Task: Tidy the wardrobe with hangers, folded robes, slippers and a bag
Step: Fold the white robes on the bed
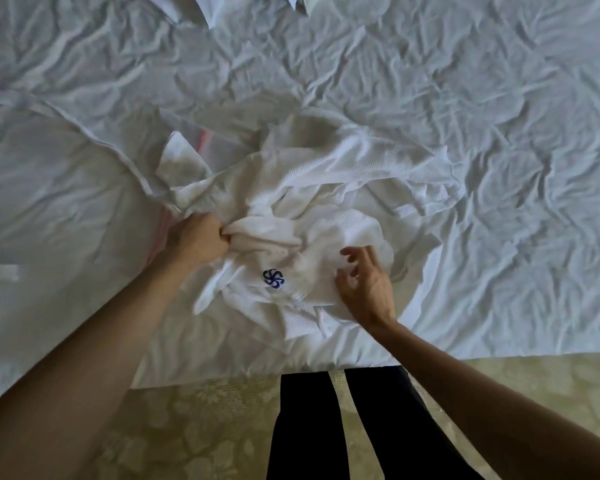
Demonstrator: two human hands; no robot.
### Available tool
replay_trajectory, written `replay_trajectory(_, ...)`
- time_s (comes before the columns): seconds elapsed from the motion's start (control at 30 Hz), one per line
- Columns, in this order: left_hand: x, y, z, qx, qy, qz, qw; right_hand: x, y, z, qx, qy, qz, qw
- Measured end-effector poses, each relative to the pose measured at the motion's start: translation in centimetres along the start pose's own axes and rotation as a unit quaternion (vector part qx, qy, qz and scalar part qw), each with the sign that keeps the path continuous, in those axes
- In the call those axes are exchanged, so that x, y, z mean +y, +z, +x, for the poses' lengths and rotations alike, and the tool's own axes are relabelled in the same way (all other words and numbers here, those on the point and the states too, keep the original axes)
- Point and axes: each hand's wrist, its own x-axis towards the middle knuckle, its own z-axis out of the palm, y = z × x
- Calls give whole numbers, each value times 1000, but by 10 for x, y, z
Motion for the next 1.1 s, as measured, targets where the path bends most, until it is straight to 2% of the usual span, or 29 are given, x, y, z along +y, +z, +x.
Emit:
replay_trajectory(0.1, 5, -2, 3, 29, 24, -37, 999, 4, -2, -2, 51, 6, -24, 998)
replay_trajectory(0.17, 8, -4, 2, 53, 49, -52, 996, 3, -6, 9, 114, 15, -24, 993)
replay_trajectory(0.23, 12, -4, 0, 86, 105, -71, 988, 3, -11, 29, 165, 98, -17, 981)
replay_trajectory(0.27, 16, -3, 0, 106, 140, -84, 981, 5, -16, 40, 159, 177, -16, 971)
replay_trajectory(0.33, 34, -2, -2, 144, 199, -113, 963, 11, -21, 56, 84, 340, 15, 936)
replay_trajectory(0.4, 53, 4, 1, 125, 214, -117, 962, 13, -16, 59, 3, 395, 81, 915)
replay_trajectory(0.43, 63, 8, 3, 79, 206, -96, 971, 10, -11, 55, -12, 376, 94, 922)
replay_trajectory(0.5, 71, 13, 9, -19, 197, -11, 980, -5, -1, 42, 11, 281, 72, 957)
replay_trajectory(0.57, 68, 8, 10, -56, 189, 41, 980, -22, 11, 24, 23, 168, 49, 984)
replay_trajectory(0.6, 65, 3, 11, -65, 173, 48, 982, -31, 16, 13, 2, 122, 34, 992)
replay_trajectory(0.7, 61, -14, 6, -115, 123, -39, 985, -46, 39, -18, -83, -3, -31, 996)
replay_trajectory(0.77, 65, -16, 1, -128, 100, -131, 978, -55, 51, -31, -102, -78, -33, 991)
replay_trajectory(0.87, 74, -7, -3, -80, 88, -193, 974, -63, 63, -43, -96, -120, -39, 987)
replay_trajectory(0.93, 84, 4, -4, -71, 101, -213, 969, -63, 65, -49, -62, -138, -62, 987)
replay_trajectory(1.1, 105, 20, -5, -140, 188, -182, 955, -42, 55, -67, 17, -196, -46, 979)
